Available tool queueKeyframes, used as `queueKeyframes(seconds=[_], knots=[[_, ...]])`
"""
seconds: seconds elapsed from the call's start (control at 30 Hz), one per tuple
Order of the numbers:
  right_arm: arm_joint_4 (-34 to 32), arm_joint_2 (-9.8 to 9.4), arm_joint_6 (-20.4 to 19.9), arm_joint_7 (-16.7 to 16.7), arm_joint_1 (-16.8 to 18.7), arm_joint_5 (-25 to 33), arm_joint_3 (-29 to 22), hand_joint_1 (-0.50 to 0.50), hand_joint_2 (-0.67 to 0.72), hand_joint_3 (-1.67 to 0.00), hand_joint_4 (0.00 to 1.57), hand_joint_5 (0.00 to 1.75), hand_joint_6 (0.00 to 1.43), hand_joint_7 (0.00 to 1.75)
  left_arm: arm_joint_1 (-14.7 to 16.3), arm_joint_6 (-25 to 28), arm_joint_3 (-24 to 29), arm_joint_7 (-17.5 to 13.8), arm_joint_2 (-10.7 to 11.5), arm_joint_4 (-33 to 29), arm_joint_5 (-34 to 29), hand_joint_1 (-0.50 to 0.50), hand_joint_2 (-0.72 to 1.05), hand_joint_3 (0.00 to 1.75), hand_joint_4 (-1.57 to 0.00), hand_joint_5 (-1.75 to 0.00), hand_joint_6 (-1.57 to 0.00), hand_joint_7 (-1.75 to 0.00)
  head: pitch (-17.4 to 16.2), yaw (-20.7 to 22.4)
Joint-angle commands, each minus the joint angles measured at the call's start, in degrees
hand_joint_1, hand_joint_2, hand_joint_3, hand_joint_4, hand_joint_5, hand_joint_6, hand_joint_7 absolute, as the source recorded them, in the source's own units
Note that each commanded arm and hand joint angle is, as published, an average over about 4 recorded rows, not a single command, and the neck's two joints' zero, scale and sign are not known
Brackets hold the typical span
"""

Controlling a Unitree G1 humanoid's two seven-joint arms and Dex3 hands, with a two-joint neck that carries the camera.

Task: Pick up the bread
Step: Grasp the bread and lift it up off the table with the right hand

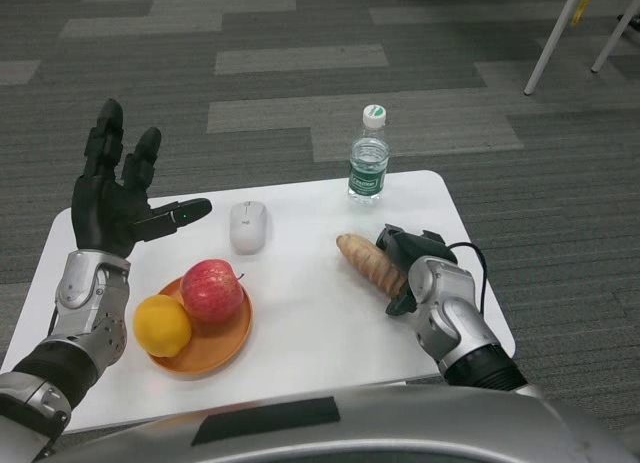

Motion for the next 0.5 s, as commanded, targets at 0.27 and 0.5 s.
queueKeyframes(seconds=[0.27,0.5], knots=[[-0.75,0.36,-4.59,4.41,1.76,5.03,-5.73,0.08,-0.54,-0.32,0.00,0.78,0.00,1.12,-0.06,-0.44,0.15,-0.04,0.18,-0.10,0.25,0.50,0.43,0.04,0.00,-0.33,0.00,0.00,-0.10,-0.28],[-2.53,-1.00,-6.62,4.63,3.18,9.01,-5.71,0.08,-0.54,-0.32,0.00,0.73,0.00,1.06,-0.21,-0.44,0.04,-0.04,-0.11,-0.08,0.47,0.50,0.43,0.04,0.00,-0.38,0.00,0.00,0.10,-0.15]])
